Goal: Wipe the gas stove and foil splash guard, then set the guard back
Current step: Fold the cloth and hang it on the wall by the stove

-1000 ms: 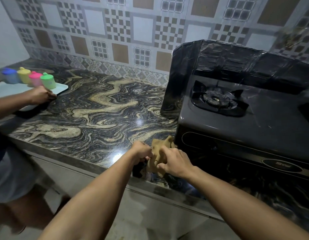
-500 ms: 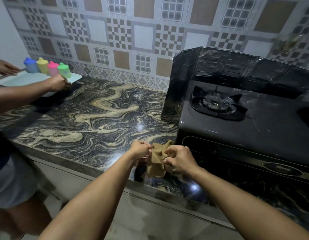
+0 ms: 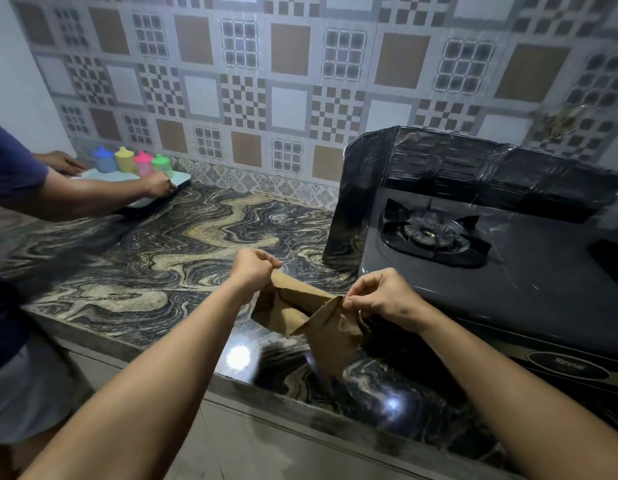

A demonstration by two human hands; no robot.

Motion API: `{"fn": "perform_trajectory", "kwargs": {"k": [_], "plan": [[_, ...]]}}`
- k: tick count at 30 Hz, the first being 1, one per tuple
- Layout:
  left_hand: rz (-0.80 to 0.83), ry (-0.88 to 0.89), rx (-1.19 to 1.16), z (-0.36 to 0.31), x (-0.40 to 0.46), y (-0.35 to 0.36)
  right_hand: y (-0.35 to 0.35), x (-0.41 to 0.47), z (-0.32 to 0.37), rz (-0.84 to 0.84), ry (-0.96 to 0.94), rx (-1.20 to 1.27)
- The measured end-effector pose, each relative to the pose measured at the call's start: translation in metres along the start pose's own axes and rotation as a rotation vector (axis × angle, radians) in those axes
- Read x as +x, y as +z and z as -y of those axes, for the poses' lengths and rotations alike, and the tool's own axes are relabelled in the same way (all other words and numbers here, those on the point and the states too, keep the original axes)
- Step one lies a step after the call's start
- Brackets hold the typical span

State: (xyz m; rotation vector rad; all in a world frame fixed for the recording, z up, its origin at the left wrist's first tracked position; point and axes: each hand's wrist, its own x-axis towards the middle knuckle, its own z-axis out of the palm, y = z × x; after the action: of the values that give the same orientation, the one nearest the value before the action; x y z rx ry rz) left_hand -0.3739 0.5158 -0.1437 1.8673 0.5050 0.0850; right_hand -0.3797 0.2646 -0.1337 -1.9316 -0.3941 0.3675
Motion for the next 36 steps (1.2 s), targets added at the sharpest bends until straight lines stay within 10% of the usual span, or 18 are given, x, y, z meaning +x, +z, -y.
{"fn": "perform_trajectory", "kwargs": {"k": [7, 17, 22, 30, 36], "plan": [[0.080, 0.152, -0.037, -0.053, -0.009, -0.021, -0.024, 0.005, 0.034, 0.130, 0.020, -0.024], [0.237, 0.237, 0.050, -0.090, -0.018, -0.031, -0.046, 0.020, 0.063, -0.092, -0.079, 0.028], [0.103, 0.369, 0.161, -0.095, -0.018, -0.021, -0.045, 0.031, 0.075, -0.275, -0.143, -0.343], [0.139, 0.489, 0.054, -0.135, -0.039, -0.003, -0.017, 0.027, 0.101, 0.206, -0.113, -0.154], [0.237, 0.467, -0.105, -0.135, -0.038, -0.009, -0.013, 0.047, 0.106, -0.083, -0.167, -0.238]]}}
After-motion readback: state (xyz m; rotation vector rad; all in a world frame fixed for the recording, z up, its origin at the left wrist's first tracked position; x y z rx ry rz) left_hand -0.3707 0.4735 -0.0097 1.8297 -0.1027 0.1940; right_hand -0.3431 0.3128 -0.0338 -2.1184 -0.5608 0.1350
